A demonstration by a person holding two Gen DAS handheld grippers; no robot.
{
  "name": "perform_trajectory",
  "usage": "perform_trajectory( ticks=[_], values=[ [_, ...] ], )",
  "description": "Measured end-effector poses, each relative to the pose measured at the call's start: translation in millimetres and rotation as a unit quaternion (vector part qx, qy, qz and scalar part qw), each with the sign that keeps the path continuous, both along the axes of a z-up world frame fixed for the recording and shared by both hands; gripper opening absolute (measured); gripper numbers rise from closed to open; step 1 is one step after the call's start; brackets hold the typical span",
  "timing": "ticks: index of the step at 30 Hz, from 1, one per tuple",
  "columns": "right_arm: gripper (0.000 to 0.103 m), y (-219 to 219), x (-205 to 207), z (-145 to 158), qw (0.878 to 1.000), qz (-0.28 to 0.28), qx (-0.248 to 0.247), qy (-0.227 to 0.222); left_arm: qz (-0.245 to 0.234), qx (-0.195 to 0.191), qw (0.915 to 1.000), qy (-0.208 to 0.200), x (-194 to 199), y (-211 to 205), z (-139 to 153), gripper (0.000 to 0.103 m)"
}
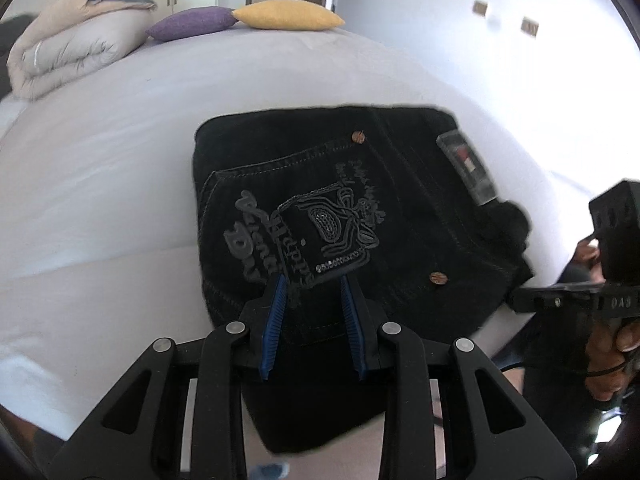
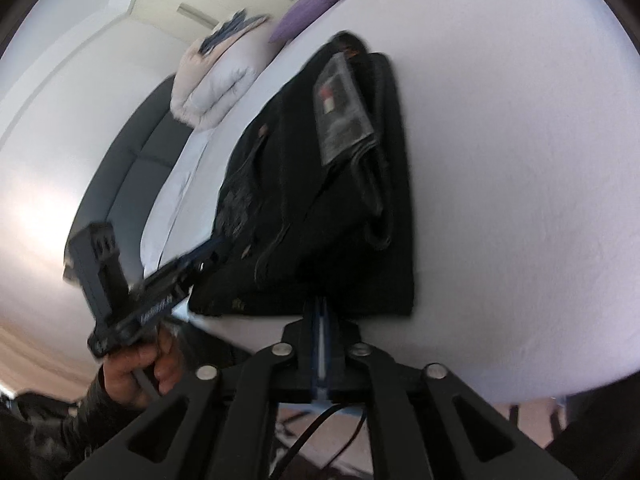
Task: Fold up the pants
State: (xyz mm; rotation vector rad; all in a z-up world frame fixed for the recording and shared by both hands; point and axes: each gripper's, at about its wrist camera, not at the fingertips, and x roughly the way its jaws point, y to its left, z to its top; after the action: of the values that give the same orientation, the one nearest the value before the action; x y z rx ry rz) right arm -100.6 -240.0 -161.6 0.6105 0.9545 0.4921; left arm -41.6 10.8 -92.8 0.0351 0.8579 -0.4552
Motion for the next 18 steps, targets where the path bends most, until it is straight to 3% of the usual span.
perform_trajectory(
  ticks=[2, 3, 4, 5, 7, 9, 15, 18],
  values=[
    [0.055, -7.5, -10.8, 15.4, 1.0, 0.0, 0.002, -0.022, 0.011, -0.031, 0.9994, -0.007, -8.5, 16.0, 10.1, 0.031],
    [0.06, -15.2, -15.0, 23.1, 0.999, -0.007, 0.012, -0.035, 0.022, -0.042, 0.9988, -0.012, -10.4, 25.3, 15.4, 0.052],
    [0.066, -24.4, -16.8, 29.5, 0.999, -0.019, 0.023, -0.045, 0.031, -0.055, 0.9979, -0.016, -10.2, 34.6, 20.4, 0.081],
    [0.067, -34.9, -15.6, 34.6, 0.998, -0.034, 0.033, -0.052, 0.042, -0.072, 0.9963, -0.023, -9.0, 44.1, 25.0, 0.088],
    [0.067, -52.7, -6.6, 37.5, 0.996, -0.061, 0.046, -0.05, 0.063, -0.108, 0.9919, -0.023, -0.4, 62.3, 30.6, 0.089],
    [0.067, -63.6, 8.3, 35.5, 0.995, -0.083, 0.04, -0.032, 0.065, -0.126, 0.9899, 0.014, 18.4, 70.9, 24.7, 0.089],
    [0.068, -69.8, 62.0, 13.6, 0.995, -0.092, 0.043, 0.025, 0.036, -0.141, 0.9859, 0.083, 62.2, 63.7, 0.7, 0.089],
    [0.068, -62.8, 84.3, 9.8, 0.995, -0.08, 0.048, 0.031, 0.02, -0.146, 0.9826, 0.113, 82.5, 53.3, -8.2, 0.089]
  ],
)
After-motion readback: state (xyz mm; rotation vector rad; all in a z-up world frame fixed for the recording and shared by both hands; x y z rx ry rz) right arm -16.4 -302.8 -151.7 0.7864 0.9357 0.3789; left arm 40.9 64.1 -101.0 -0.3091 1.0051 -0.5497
